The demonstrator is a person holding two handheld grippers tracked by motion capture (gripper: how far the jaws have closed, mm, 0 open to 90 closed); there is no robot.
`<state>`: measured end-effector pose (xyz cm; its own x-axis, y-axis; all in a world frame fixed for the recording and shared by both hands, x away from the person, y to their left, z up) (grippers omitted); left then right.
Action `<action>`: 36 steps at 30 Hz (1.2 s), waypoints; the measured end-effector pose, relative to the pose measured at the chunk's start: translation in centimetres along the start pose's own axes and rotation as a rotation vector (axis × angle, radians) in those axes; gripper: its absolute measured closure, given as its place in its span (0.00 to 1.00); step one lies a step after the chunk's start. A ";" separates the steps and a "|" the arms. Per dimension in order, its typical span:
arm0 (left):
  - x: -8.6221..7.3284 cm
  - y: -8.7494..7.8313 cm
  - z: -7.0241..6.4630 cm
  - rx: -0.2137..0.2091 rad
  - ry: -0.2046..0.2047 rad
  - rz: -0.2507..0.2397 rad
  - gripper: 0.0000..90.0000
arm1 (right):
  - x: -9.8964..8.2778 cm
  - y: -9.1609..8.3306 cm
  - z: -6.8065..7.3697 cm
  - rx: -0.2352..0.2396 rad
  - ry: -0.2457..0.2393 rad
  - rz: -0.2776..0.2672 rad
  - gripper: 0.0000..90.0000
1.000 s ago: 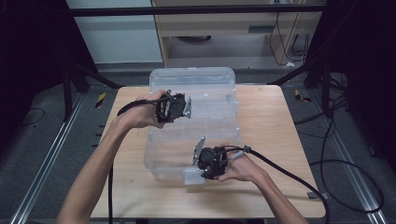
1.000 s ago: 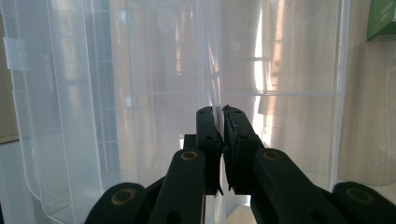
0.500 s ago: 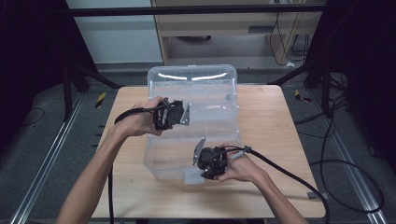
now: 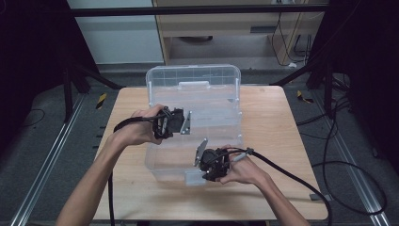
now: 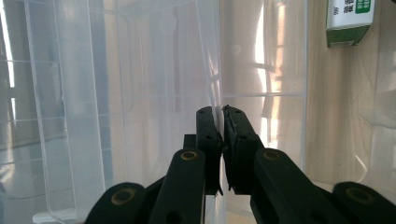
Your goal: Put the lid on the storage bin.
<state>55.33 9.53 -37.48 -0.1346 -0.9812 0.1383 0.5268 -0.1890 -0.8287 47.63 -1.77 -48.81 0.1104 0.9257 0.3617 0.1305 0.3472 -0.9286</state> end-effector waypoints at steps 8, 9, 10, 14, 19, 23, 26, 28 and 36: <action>-0.1 -0.3 -1.0 -0.005 -0.008 -0.002 0.95 | 0.0 0.0 0.1 0.003 0.007 -0.011 0.73; -0.1 -0.3 -1.1 0.000 -0.001 -0.011 0.95 | 0.0 0.0 0.1 0.003 0.008 -0.011 0.73; -0.1 -0.4 -1.3 -0.005 -0.004 -0.006 0.95 | 0.0 0.0 0.1 0.004 0.008 -0.012 0.73; -0.2 -0.5 -1.8 -0.004 -0.005 -0.015 0.94 | 0.0 0.0 0.2 0.002 0.016 -0.021 0.73; -0.2 -0.5 -2.3 -0.011 -0.012 -0.022 0.94 | 0.0 0.0 0.2 -0.006 0.015 -0.023 0.73; -0.4 -0.6 -2.7 -0.015 -0.017 -0.027 0.94 | 0.0 -0.1 0.2 -0.004 0.013 -0.034 0.72; -0.5 -0.6 -3.0 -0.021 -0.019 -0.027 0.94 | 0.0 -0.1 0.2 -0.005 0.022 -0.041 0.72; -0.5 -0.6 -3.2 -0.023 -0.021 -0.027 0.94 | 0.0 -0.1 0.1 -0.002 0.015 -0.050 0.72; -0.6 -0.5 -3.4 -0.018 -0.030 -0.035 0.93 | 0.0 -0.8 0.0 -0.039 0.019 -0.073 0.67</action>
Point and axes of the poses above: each handheld gripper's, and its own axes: y roughly forward along the jaws, x roughly out of its top, z roughly to its left, the point moved 9 cm from there along y, roughly forward along the jaws
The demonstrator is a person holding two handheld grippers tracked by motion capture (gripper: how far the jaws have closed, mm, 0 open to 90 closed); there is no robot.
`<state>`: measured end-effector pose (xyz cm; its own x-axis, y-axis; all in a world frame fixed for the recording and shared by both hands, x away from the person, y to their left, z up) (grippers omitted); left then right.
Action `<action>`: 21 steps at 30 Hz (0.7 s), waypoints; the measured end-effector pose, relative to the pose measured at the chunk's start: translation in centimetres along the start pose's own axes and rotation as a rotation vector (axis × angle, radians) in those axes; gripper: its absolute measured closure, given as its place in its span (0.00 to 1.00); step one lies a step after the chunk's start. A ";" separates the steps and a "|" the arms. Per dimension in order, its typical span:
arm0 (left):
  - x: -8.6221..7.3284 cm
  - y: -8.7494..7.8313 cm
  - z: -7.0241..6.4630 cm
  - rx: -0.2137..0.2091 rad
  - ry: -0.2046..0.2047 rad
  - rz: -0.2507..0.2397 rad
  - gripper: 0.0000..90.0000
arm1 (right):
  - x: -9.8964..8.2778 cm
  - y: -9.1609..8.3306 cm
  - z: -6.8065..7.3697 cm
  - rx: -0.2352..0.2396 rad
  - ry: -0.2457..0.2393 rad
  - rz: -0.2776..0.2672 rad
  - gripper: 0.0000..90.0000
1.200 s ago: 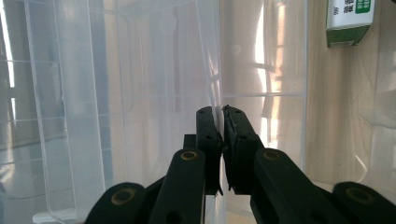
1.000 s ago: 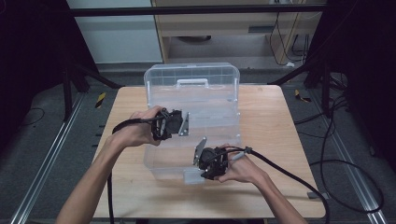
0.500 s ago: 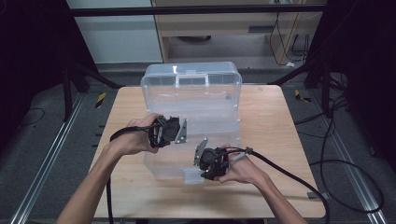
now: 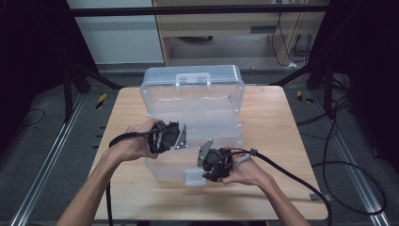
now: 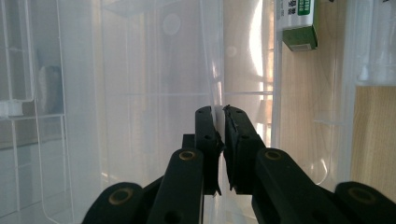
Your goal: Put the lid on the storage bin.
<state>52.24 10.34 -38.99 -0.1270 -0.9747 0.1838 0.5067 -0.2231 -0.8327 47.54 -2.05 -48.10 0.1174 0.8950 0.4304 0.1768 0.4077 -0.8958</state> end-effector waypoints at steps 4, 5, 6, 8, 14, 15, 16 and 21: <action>0.0 0.0 -0.1 -0.004 -0.015 0.006 0.93 | 0.3 -1.5 0.0 0.006 0.003 -0.055 0.63; 0.1 0.1 -0.1 0.000 -0.013 0.005 0.93 | 0.4 -1.9 0.0 0.005 0.009 -0.066 0.63; 0.0 0.1 -0.1 0.002 -0.011 0.006 0.93 | 0.4 -2.2 0.0 0.006 0.011 -0.073 0.62; 0.0 0.0 -0.1 0.000 -0.006 0.019 0.93 | 0.3 -2.8 0.0 -0.001 0.017 -0.083 0.60; 0.0 0.0 -0.2 0.004 -0.009 0.027 0.93 | 0.4 -4.7 -0.3 -0.007 0.042 -0.144 0.58; 0.0 0.0 -0.2 0.005 -0.009 0.028 0.93 | 0.4 -5.0 -0.4 -0.016 0.046 -0.152 0.58; 0.0 0.0 -0.2 0.005 -0.009 0.029 0.93 | 0.4 -5.4 -0.6 -0.015 0.060 -0.170 0.58; 0.1 0.0 -0.3 0.002 -0.008 0.024 0.93 | -0.1 -6.6 -1.2 -0.030 0.102 -0.224 0.58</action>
Point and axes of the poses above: each handheld gripper's, and its own axes: y roughly forward along the jaws, x roughly out of its top, z roughly to its left, the point moved 9 cm from there along y, roughly forward along the jaws
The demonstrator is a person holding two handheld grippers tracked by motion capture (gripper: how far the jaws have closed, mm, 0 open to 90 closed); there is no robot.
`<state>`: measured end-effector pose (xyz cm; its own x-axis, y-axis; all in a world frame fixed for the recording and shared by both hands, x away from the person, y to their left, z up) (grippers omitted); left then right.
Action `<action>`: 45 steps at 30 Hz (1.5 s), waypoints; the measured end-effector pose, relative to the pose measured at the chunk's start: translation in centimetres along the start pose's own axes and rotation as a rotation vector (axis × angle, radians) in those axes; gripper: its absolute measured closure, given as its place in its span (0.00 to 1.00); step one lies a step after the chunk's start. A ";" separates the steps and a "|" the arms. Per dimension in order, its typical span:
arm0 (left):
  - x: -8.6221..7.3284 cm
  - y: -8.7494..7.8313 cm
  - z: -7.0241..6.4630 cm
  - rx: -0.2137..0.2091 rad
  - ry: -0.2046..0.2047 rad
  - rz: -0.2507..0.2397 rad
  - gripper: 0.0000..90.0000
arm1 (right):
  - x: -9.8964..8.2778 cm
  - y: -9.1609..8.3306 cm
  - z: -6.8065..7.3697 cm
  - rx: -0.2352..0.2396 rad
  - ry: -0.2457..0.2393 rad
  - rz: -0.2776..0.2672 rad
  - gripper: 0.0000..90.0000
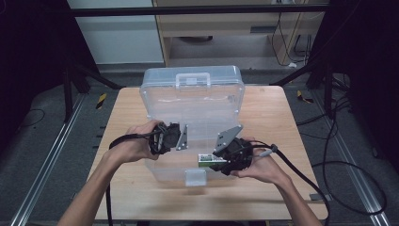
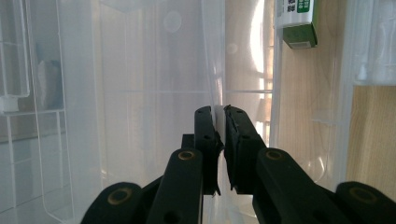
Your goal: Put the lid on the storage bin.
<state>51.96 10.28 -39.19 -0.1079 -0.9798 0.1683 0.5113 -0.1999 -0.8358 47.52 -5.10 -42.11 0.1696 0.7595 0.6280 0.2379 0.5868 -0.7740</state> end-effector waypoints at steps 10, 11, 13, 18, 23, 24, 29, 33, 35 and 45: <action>0.0 0.0 -0.1 -0.004 -0.004 0.013 0.93 | -0.4 -2.7 -0.9 -0.012 0.076 -0.080 0.60; 0.0 0.0 -0.1 -0.005 -0.005 0.014 0.93 | -0.4 -2.8 -1.0 -0.016 0.083 -0.084 0.60; 0.0 0.0 -0.2 -0.006 -0.007 0.014 0.93 | -0.5 -3.2 -1.2 -0.021 0.098 -0.095 0.60; 0.0 0.0 -0.4 -0.007 -0.008 0.015 0.93 | -0.4 -4.1 -1.4 -0.031 0.105 -0.126 0.62; 0.0 0.0 -0.6 -0.010 -0.010 0.007 0.93 | -0.4 -4.8 -1.9 -0.064 0.127 -0.142 0.63; 0.0 0.0 -0.7 -0.013 -0.009 0.015 0.93 | -0.3 -5.0 -2.2 -0.072 0.134 -0.152 0.64; 0.0 0.0 -1.1 -0.024 -0.009 0.014 0.92 | -0.1 -6.0 -3.1 -0.100 0.178 -0.195 0.66; 0.0 0.1 -1.4 -0.029 -0.005 0.016 0.92 | -0.1 -6.6 -4.2 -0.156 0.213 -0.220 0.69; 0.0 0.1 -1.6 -0.030 -0.004 0.016 0.92 | -0.1 -6.9 -4.7 -0.176 0.232 -0.248 0.71; 0.1 0.4 -2.6 -0.058 0.016 0.030 0.92 | -1.3 -7.9 -7.9 -0.296 0.392 -0.335 0.91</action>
Point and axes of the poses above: each handheld gripper's, and its own axes: y roughly forward along the jaws, x roughly out of its top, z roughly to its left, the point moved 9 cm from there along y, roughly forward along the jaws
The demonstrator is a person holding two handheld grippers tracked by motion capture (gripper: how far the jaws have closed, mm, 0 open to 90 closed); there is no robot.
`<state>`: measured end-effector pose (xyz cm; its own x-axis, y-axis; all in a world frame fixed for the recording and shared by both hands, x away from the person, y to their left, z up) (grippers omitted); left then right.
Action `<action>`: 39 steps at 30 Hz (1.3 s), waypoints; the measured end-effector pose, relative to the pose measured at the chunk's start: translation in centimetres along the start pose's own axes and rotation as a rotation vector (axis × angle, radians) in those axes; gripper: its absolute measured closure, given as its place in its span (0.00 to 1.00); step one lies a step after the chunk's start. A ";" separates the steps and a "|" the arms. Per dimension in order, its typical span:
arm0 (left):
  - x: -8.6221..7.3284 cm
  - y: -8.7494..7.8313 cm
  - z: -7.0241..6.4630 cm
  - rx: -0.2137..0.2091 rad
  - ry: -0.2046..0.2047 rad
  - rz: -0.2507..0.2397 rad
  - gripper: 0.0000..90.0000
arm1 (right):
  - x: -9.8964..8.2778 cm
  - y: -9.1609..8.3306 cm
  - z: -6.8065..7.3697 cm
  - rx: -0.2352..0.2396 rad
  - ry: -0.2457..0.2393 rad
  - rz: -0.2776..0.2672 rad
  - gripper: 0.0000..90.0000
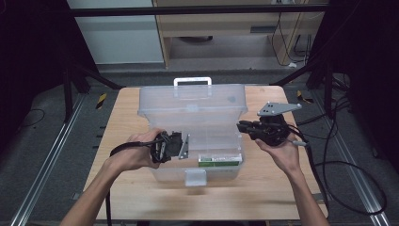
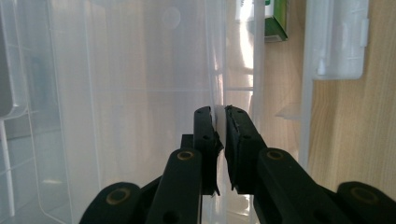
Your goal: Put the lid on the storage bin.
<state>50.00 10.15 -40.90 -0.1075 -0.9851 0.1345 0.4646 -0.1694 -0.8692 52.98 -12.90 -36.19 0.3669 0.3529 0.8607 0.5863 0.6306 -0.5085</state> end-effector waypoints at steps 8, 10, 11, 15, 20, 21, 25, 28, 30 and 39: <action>-0.1 0.4 -1.1 -0.021 0.011 0.011 0.92 | -1.7 0.4 -0.4 -0.009 0.017 0.042 0.99; -0.1 0.5 -1.3 -0.021 0.007 0.007 0.92 | -2.1 0.5 -0.3 -0.002 0.022 0.044 0.99; -0.1 0.6 -1.5 -0.019 0.008 0.006 0.91 | -2.2 0.6 -0.3 -0.002 0.022 0.048 0.99; -0.2 0.8 -1.7 -0.026 -0.016 -0.009 0.89 | -2.8 0.6 -0.2 0.007 0.027 0.055 0.99; -0.6 0.5 -1.8 -0.031 -0.071 -0.045 0.86 | -3.4 0.5 -0.5 0.003 0.040 0.050 0.99; -0.7 0.3 -1.8 -0.032 -0.079 -0.049 0.85 | -3.4 0.5 -0.5 0.004 0.045 0.048 0.99; -1.0 -0.2 -1.8 -0.022 -0.112 -0.074 0.82 | -3.5 0.5 -0.5 0.005 0.044 0.045 1.00; -1.4 -0.7 -1.8 -0.013 -0.163 -0.105 0.80 | -3.6 0.5 -0.5 -0.001 0.042 0.045 1.00; -1.8 -1.0 -1.7 -0.008 -0.197 -0.124 0.79 | -3.6 0.5 -0.6 -0.001 0.043 0.043 1.00; -3.5 -1.9 -1.3 0.011 -0.363 -0.211 0.76 | -3.5 0.5 -0.6 -0.001 0.047 0.041 1.00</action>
<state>48.34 14.00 -40.40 0.1146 -0.8752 0.4699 0.4750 -0.3672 -0.7997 52.44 -14.24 -39.48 0.4242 0.3455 0.8371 0.5707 0.6157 -0.5433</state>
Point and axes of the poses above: each handheld gripper's, and its own axes: y roughly forward along the jaws, x roughly out of its top, z roughly to its left, the point moved 9 cm from there along y, roughly forward along the jaws
